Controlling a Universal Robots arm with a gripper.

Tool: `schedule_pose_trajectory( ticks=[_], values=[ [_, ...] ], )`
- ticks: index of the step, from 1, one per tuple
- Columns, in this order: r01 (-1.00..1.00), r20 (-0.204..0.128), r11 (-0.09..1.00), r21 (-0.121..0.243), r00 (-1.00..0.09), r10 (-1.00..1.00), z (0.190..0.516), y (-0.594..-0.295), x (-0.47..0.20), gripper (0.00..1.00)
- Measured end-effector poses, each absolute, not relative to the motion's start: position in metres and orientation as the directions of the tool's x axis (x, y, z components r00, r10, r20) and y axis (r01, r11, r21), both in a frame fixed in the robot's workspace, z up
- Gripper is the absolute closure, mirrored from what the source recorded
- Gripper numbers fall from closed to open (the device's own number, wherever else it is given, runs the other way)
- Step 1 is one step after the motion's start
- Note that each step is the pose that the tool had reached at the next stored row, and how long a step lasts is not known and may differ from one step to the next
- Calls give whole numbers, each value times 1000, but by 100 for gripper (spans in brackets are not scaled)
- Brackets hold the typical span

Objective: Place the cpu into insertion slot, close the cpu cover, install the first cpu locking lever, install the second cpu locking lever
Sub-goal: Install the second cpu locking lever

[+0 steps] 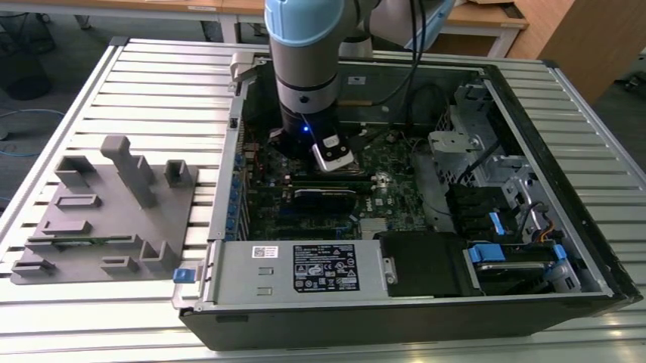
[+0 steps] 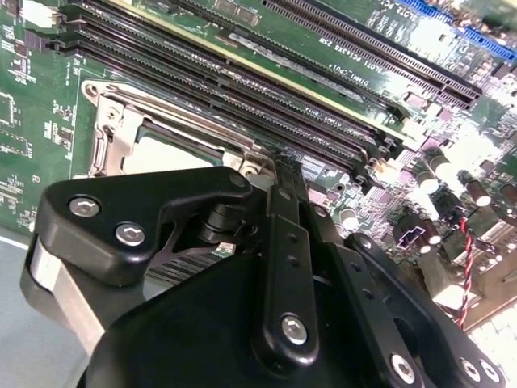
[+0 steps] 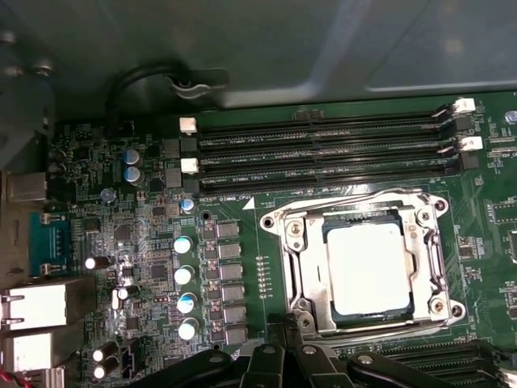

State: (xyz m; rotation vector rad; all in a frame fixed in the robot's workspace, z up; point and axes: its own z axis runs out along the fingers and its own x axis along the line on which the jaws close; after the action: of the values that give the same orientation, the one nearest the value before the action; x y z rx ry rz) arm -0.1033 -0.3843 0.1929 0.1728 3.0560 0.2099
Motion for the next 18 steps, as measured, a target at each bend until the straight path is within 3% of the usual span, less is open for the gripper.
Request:
schedule_pose_trajectory(
  ticks=[18],
  values=[
    [107, -65, 984, 142, -991, 117, 193, -385, -109, 89]
  ],
)
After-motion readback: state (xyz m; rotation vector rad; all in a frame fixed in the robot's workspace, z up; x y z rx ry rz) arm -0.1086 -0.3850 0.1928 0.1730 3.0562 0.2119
